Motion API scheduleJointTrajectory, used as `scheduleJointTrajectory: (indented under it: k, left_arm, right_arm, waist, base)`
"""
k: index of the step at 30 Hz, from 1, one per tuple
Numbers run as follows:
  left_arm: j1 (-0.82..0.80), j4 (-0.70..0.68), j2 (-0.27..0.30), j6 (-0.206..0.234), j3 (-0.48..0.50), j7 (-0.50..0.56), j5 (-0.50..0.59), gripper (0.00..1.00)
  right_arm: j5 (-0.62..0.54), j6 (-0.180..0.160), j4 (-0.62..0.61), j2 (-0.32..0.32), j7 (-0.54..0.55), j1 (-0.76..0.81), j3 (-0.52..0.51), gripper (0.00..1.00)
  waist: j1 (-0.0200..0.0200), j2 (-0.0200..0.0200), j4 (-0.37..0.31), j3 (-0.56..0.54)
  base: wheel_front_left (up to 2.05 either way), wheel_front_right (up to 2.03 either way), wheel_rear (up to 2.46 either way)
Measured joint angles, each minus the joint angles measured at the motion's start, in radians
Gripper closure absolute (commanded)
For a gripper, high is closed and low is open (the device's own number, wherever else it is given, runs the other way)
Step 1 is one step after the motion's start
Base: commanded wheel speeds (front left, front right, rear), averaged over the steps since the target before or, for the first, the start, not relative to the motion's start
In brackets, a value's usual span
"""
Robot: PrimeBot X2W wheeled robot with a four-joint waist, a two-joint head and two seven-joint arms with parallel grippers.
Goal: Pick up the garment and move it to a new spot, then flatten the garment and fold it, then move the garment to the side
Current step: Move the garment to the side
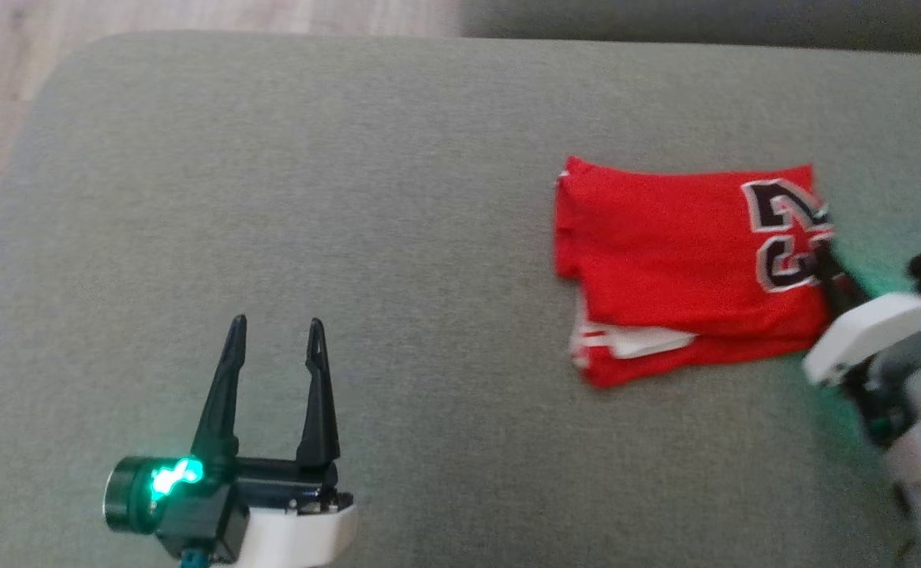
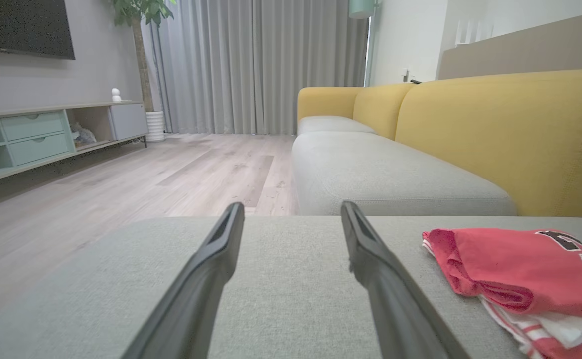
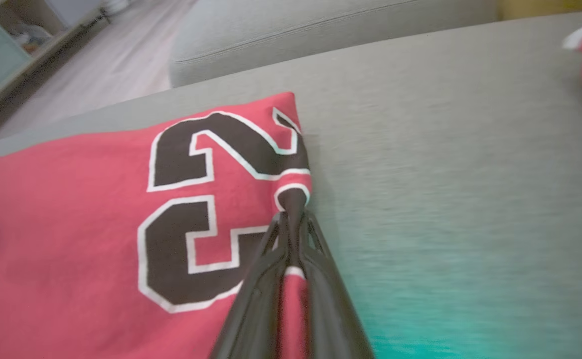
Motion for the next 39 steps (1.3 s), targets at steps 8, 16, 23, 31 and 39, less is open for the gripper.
scheduleJointTrajectory:
  k: [8, 16, 23, 31, 39]
  left_arm:
    - [-0.056, -0.026, 0.0, 0.007, -0.003, 0.0, -0.006, 0.0]
    - [-0.145, -0.039, -0.001, 0.002, 0.003, 0.0, -0.017, 0.0]
    - [-0.179, -0.076, -0.001, -0.027, 0.012, 0.0, -0.023, 0.0]
    - [-0.169, -0.059, -0.002, -0.05, 0.044, 0.0, -0.038, 0.0]
    - [-0.096, 0.013, -0.002, -0.067, 0.045, -0.001, -0.038, 0.0]
  right_arm:
    - [-0.065, 0.0, -0.035, -0.212, -0.026, -0.115, -0.051, 1.0]
    - [-0.132, 0.0, -0.134, -0.355, 0.016, -0.154, -0.228, 1.0]
    - [-0.223, 0.0, -0.235, -0.361, 0.093, -0.118, -0.435, 0.0]
    - [-0.311, 0.0, -0.435, -0.065, 0.061, 0.059, -0.417, 0.0]
    - [-0.224, 0.0, -0.457, 0.01, -0.133, 0.213, -0.134, 0.0]
  waist:
    - [0.0, 0.0, -0.075, 0.076]
    - [0.0002, 0.0, -0.148, 0.182]
    - [0.0001, 0.0, -0.198, 0.224]
    - [-0.0001, 0.0, -0.202, 0.147]
    - [-0.0003, 0.0, -0.184, 0.022]
  base:
    - [0.0, 0.0, 0.0]
    - [0.0, 0.0, 0.0]
    - [0.0, 0.0, 0.0]
    - [0.0, 0.0, 0.0]
    - [0.0, 0.0, 0.0]
